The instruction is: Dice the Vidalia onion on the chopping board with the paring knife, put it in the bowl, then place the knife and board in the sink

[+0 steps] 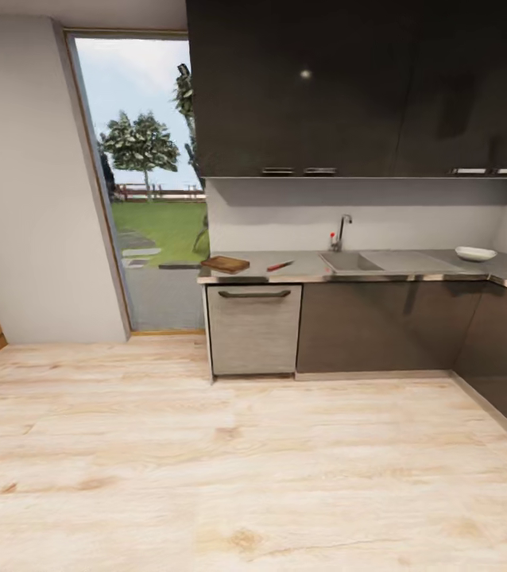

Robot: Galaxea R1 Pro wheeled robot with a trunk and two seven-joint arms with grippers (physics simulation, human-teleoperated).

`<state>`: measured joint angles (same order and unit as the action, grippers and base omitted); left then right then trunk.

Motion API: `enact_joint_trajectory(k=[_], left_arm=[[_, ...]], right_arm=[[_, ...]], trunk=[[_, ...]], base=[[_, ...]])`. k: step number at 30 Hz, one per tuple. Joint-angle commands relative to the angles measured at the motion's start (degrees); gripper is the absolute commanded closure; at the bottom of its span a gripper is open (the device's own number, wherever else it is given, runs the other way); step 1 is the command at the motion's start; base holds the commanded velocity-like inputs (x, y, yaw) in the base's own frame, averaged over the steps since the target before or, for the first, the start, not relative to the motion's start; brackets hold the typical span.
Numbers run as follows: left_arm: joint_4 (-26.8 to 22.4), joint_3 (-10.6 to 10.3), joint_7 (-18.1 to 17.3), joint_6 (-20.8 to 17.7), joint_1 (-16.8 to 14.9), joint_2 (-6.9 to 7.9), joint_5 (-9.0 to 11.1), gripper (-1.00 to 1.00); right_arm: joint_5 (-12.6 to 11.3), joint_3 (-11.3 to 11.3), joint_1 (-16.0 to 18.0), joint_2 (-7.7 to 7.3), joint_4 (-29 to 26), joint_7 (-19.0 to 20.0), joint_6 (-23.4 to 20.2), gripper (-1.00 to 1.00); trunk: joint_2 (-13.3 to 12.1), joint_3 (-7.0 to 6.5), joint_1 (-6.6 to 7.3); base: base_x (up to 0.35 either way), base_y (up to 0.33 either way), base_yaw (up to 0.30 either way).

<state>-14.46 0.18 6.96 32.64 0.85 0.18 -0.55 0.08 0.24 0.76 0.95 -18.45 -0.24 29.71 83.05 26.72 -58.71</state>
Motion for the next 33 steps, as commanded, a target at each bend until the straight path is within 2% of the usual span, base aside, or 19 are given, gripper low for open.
enact_joint_trajectory(k=[1, 9, 16, 33], left_arm=[[-0.09, 0.00, 0.16, 0.06, 0.03, 0.00, -0.07, -1.00], [-0.10, 0.00, 0.16, 0.06, 0.03, 0.00, -0.07, -1.00], [-0.10, 0.00, 0.16, 0.06, 0.03, -0.01, -0.07, -1.00], [-0.09, 0.00, 0.17, 0.06, 0.03, 0.00, -0.07, -1.00]], right_arm=[[0.00, 0.02, 0.04, 0.01, 0.05, -0.03, 0.17, -1.00], [0.00, 0.03, 0.04, 0.02, 0.07, -0.03, 0.17, -1.00], [0.00, 0.03, 0.04, 0.02, 0.06, -0.02, 0.17, -1.00], [0.26, 0.20, 0.04, -0.13, 0.08, 0.06, 0.17, -1.00]], trunk=[[0.02, 0.05, -0.02], [0.02, 0.05, -0.02], [0.02, 0.05, -0.02], [0.02, 0.05, -0.02]], base=[[0.139, -0.139, 0.174], [0.038, -0.038, 0.169], [0.031, -0.031, 0.017], [0.228, -0.164, 0.001]])
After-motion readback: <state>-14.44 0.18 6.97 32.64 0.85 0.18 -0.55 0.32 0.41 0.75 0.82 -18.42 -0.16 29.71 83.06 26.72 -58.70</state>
